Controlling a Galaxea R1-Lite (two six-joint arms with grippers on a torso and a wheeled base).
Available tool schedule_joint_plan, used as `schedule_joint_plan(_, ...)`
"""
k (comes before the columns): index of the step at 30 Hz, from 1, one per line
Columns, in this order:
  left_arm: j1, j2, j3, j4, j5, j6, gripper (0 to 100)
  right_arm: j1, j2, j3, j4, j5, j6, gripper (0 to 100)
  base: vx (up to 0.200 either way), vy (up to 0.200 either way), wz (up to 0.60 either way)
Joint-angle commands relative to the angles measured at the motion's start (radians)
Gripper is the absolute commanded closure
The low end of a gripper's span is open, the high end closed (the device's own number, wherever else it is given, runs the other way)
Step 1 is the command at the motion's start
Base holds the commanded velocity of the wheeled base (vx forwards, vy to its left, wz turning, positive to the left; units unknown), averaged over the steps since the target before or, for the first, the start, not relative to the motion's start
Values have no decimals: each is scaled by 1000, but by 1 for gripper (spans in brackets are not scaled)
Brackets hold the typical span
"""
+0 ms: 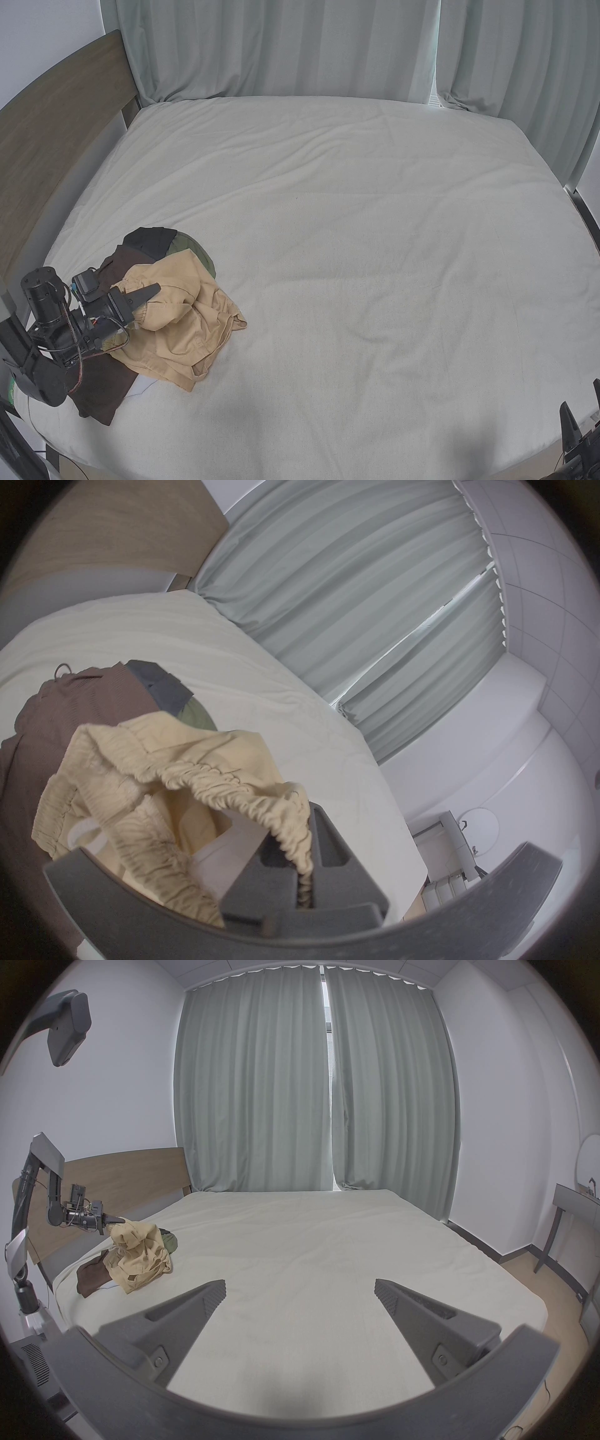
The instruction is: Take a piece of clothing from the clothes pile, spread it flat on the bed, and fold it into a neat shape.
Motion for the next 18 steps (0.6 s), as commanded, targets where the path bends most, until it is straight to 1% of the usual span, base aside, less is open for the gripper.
schedule_joint_plan(1,-21,-68,19,-10,2,0,100,0,-15,16,0,-1,2,0,0,0,0)
schedule_joint_plan(14,-29,-120,68,-30,-3,29,100,1,-15,16,0,-1,2,0,0,0,0)
schedule_joint_plan(16,-32,-137,91,-32,-41,29,100,0,-15,16,0,-1,2,0,0,0,0)
schedule_joint_plan(18,-32,-143,97,-39,-48,26,100,0,-15,16,0,1,2,0,0,0,0)
